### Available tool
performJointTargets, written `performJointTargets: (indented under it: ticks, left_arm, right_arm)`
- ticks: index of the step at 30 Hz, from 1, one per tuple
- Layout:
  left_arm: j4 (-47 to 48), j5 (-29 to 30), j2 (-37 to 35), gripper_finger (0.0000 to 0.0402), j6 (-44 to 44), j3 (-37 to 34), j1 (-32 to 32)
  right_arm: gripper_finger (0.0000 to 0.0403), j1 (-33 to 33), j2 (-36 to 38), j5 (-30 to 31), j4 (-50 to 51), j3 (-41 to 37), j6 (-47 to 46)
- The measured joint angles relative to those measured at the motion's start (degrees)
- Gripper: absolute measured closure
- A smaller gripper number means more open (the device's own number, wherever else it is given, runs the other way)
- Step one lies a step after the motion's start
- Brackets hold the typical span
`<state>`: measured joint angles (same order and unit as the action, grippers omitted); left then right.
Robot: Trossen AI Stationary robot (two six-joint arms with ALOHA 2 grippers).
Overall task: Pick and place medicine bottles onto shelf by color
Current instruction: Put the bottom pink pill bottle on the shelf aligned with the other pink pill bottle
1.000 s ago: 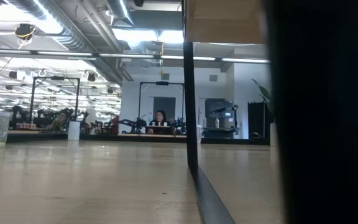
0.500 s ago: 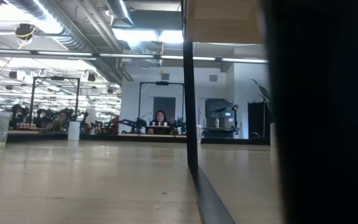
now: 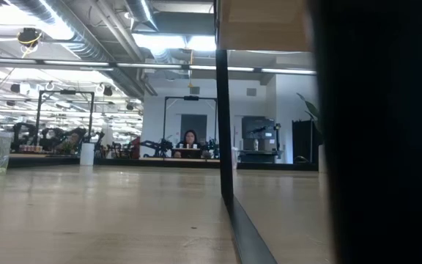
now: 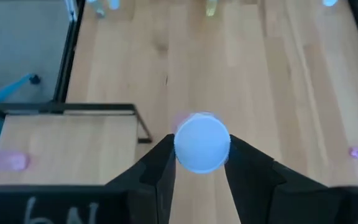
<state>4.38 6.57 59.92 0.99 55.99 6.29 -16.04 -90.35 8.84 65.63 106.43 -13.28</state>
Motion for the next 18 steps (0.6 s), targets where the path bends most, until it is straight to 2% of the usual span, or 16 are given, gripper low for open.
performJointTargets:
  ticks: [4, 9, 18]
  left_arm:
    - [0.0, 0.0, 0.0, 0.0242, -0.5, 0.0, 1.7]
    - [0.0, 0.0, 0.0, 0.0242, -2.2, 0.0, 3.3]
    - [0.1, 2.9, 0.0, 0.0242, -3.9, 0.0, 6.4]
  right_arm:
    - [0.0276, -0.8, -0.1, -2.9, 1.0, 0.0, 0.0]
    - [0.0276, -2.0, -0.6, -3.0, 4.7, -0.1, 0.0]
    - [0.0276, -5.5, -1.9, -3.0, 5.1, -0.1, -3.0]
